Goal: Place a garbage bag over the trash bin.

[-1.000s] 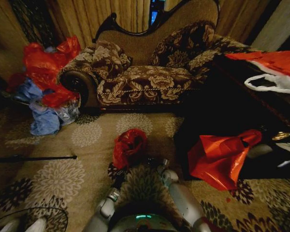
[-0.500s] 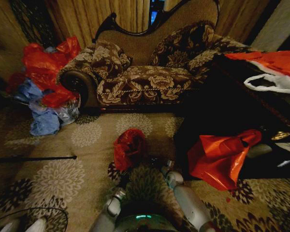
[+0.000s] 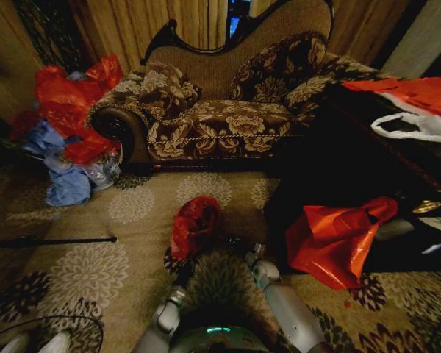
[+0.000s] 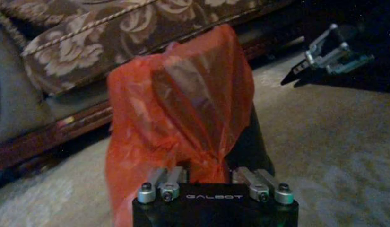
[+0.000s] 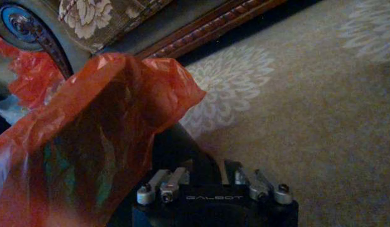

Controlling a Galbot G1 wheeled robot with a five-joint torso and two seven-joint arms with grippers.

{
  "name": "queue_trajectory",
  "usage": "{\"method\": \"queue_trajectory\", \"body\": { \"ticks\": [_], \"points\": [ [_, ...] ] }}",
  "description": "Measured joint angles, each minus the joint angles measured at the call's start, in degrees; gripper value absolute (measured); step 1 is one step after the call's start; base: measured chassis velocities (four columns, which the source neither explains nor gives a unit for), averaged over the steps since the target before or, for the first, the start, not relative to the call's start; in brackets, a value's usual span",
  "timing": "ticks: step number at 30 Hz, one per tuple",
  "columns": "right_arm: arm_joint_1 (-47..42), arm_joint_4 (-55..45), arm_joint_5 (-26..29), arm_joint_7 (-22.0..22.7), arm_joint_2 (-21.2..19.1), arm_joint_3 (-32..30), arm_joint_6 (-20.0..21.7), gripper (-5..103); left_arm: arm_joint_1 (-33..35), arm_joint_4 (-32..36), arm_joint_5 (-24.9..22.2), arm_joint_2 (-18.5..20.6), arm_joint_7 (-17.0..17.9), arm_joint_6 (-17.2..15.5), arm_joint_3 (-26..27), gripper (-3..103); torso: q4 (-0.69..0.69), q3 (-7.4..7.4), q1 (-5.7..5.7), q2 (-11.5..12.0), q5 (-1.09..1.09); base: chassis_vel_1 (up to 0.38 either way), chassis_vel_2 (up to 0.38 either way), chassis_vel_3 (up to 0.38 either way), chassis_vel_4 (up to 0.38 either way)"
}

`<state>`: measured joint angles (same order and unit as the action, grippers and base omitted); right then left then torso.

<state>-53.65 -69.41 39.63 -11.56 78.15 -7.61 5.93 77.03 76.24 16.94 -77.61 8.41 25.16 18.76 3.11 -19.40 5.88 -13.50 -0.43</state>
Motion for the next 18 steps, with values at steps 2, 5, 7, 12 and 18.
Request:
{"method": "queue_trajectory", "body": {
  "ticks": [2,5,7,12,18],
  "points": [
    [-0.15,-0.23,-0.01,0.03,-0.08,-0.03,0.0,38,1.02,1.03,-1.31,0.46,-0.21,-0.01,0.22,39,0.0,0.0,0.0,0.0,0.0,0.0,0.0,0.0,0.0],
    [-0.55,-1.02,-0.01,0.26,-0.29,-0.02,0.03,49,3.59,3.23,-4.39,1.67,-1.58,0.66,0.88,50,0.0,0.0,0.0,0.0,0.01,0.0,0.0,0.0,0.0],
    [-0.71,-1.32,-0.03,0.29,-0.42,0.04,0.05,55,4.31,3.31,-4.78,1.99,-2.3,1.27,1.16,60,0.01,0.0,0.0,0.0,0.01,0.0,0.0,0.0,0.0],
    [-1.5,-2.77,-0.08,0.92,-1.16,0.52,0.12,77,7.47,2.62,-4.93,2.65,-3.96,4.87,2.32,77,0.0,0.0,0.0,0.0,0.0,0.0,0.0,0.0,0.0],
    [-2.41,-3.81,0.1,1.26,-2.21,0.03,0.47,93,10.88,8.76,-8.7,4.5,-3.62,7.49,3.29,93,0.0,0.0,0.0,0.0,0.0,0.0,0.0,0.0,0.0]
  ]
}}
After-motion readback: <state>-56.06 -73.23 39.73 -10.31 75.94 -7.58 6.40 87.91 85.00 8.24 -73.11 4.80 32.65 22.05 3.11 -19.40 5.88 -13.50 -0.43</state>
